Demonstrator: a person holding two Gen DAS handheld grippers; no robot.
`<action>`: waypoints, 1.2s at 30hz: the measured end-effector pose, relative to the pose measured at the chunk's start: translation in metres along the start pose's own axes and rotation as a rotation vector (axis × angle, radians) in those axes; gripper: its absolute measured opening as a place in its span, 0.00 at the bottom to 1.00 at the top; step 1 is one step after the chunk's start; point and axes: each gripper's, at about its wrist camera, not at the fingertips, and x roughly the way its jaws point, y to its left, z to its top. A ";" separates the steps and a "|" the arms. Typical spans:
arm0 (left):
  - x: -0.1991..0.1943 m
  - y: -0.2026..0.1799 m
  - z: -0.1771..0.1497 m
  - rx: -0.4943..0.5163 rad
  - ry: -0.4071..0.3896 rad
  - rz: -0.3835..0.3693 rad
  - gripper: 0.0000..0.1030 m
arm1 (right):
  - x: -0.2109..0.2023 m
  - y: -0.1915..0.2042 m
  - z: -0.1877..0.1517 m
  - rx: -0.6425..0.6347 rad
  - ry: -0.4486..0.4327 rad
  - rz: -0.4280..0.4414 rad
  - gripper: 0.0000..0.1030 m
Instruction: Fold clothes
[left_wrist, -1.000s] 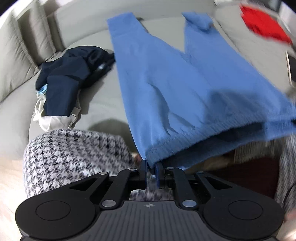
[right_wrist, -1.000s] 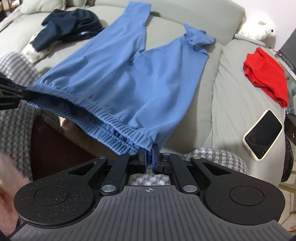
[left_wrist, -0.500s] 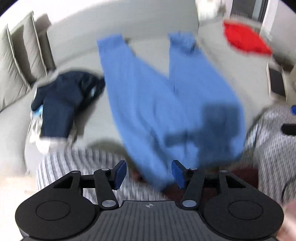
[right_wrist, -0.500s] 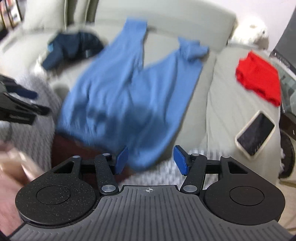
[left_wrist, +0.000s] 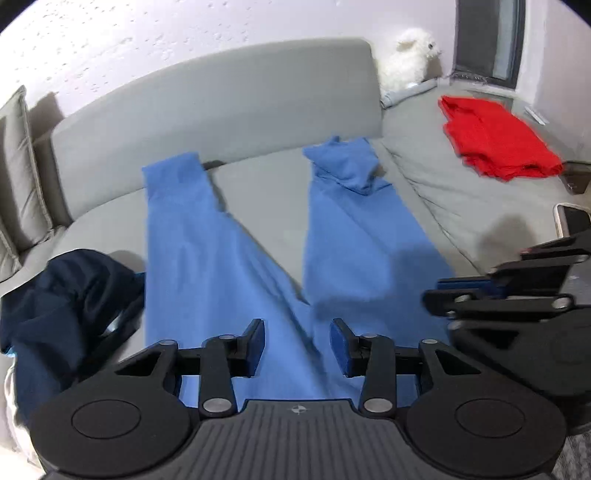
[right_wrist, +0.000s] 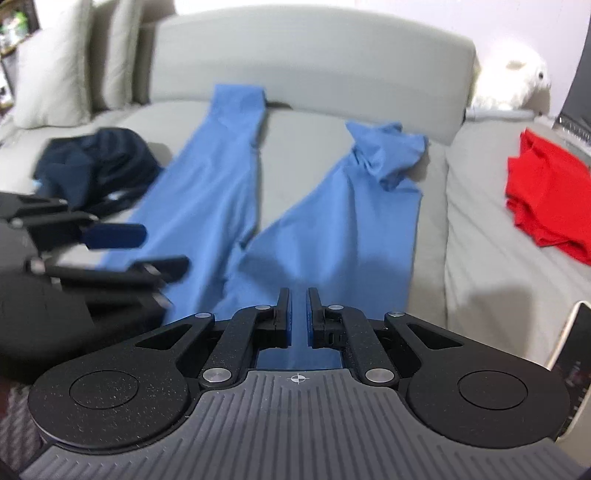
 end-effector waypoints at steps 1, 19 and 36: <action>0.015 -0.004 -0.001 0.002 0.019 -0.005 0.33 | 0.012 -0.004 -0.002 0.022 0.025 -0.005 0.11; 0.082 0.003 0.095 -0.007 -0.110 -0.112 0.53 | 0.032 -0.067 0.075 0.042 -0.140 -0.034 0.25; 0.224 0.051 0.173 -0.206 -0.143 -0.114 0.53 | 0.255 -0.171 0.221 0.148 -0.036 -0.097 0.45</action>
